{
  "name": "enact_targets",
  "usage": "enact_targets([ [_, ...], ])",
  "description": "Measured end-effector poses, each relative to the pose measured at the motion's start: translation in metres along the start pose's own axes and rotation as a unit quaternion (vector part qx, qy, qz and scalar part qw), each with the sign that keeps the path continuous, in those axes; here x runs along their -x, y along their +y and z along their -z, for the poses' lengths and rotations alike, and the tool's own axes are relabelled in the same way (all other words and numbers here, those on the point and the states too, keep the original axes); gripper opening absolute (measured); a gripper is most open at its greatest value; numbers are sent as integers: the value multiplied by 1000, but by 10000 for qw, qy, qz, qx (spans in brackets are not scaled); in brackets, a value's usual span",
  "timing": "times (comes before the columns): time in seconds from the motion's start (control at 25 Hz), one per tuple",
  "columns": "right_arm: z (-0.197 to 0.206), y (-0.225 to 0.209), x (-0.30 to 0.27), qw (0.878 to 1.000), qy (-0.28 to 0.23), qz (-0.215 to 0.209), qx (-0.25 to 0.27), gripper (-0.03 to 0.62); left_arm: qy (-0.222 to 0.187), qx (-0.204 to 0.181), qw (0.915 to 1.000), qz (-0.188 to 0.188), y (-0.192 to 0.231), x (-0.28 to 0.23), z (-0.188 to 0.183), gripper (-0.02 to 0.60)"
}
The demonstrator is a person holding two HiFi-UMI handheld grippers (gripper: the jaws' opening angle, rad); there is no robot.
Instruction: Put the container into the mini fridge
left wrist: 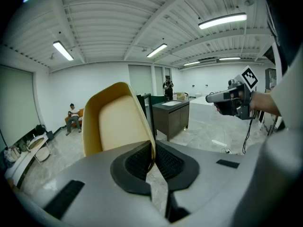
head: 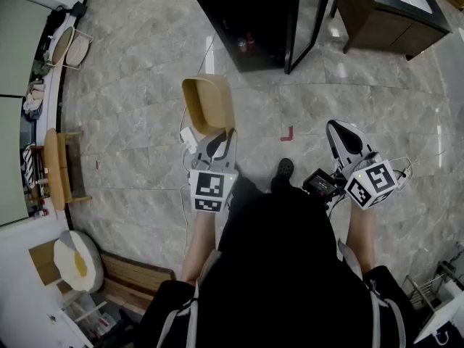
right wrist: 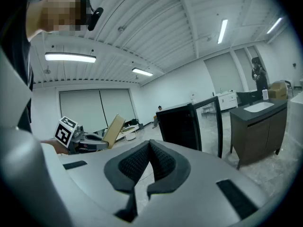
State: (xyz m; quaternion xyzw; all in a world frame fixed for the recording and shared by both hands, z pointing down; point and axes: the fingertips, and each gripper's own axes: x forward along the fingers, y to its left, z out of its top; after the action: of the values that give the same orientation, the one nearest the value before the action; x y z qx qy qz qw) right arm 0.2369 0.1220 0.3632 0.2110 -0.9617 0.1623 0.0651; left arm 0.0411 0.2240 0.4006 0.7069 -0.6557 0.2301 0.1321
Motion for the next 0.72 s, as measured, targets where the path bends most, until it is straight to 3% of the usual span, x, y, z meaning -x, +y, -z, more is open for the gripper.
enact_targets([
  [0.28,0,3,6,9999,9,-110,68,17,-53,-10,10000,5,-9,3,-5,43],
  [0.72,-1,-8,-3,9995,-160,216,-191,18,-20,4,10000,57,2,-1,-5,43],
])
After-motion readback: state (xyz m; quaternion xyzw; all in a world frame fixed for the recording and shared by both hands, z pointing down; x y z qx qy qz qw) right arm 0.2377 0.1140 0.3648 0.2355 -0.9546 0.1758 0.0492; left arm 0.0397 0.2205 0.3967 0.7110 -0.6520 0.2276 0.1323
